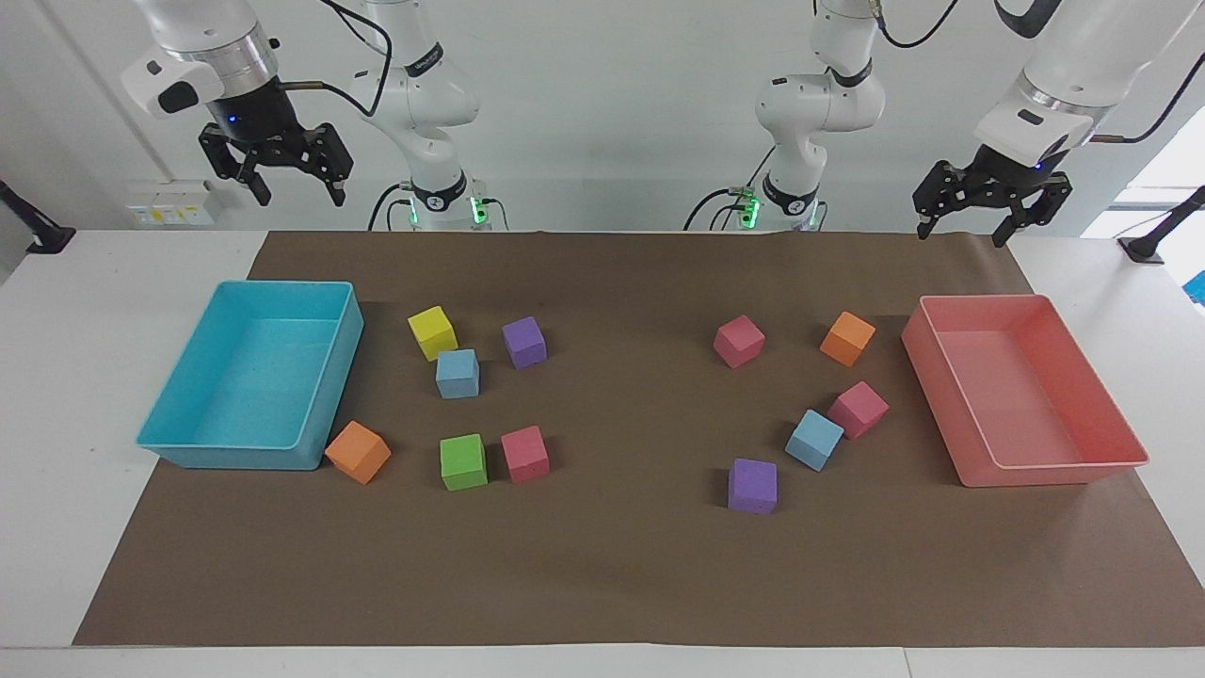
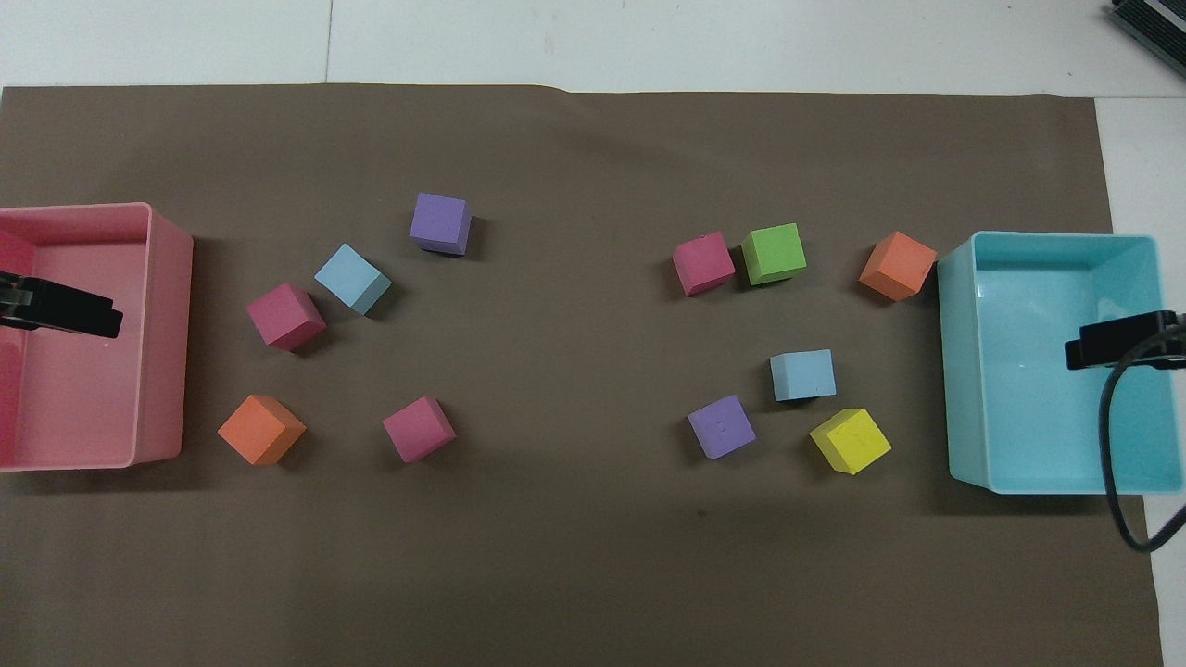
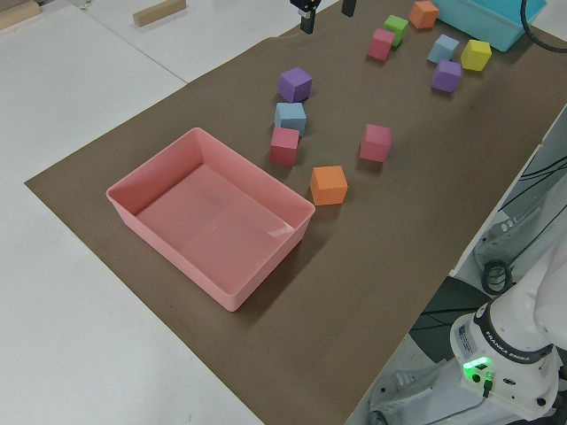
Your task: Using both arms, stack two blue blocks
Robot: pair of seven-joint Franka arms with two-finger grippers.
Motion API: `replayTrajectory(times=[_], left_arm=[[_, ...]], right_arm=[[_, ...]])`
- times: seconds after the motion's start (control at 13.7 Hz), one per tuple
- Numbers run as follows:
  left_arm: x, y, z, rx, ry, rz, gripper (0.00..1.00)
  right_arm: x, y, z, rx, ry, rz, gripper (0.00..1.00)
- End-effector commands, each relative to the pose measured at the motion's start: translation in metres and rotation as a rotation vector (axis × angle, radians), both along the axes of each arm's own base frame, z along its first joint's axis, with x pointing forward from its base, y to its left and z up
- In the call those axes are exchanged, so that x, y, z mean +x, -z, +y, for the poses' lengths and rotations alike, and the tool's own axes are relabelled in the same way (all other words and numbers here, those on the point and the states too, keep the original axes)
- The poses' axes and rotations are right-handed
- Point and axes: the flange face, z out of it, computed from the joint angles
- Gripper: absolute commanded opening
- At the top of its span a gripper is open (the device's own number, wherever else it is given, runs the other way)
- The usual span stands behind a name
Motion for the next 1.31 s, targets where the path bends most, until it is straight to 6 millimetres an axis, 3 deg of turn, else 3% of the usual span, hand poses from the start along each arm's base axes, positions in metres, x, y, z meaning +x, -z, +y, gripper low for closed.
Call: replayTrajectory(times=[0.0, 0.15, 0.36, 0.58, 0.95, 1.24], left_arm=[[-0.004, -0.005, -0.001, 0.004, 0.005, 0.003, 1.0], [-0.004, -0.005, -0.001, 0.004, 0.005, 0.003, 1.0], [-0.003, -0.005, -0.002, 0.004, 0.006, 0.003, 1.0], [-0.004, -0.005, -0.002, 0.004, 0.006, 0.003, 1.0], [-0.004, -0.005, -0.002, 0.004, 0.006, 0.005, 1.0], [-0.004, -0.005, -0.002, 0.004, 0.006, 0.005, 1.0]], right_arm=[[-0.007, 0.004, 0.007, -0.003, 0.008, 0.009, 1.0], [-0.002, 0.015, 0.032, -0.004, -0.03, 0.014, 1.0], [0.005, 0.032, 0.052, -0.002, -0.005, -0.009, 1.0], [0.015, 0.053, 0.056, 0.007, -0.003, 0.007, 1.0], [0.025, 0.105, 0.06, 0.017, -0.003, 0.019, 1.0], [0.029, 0.152, 0.082, 0.014, -0.004, 0.033, 1.0]])
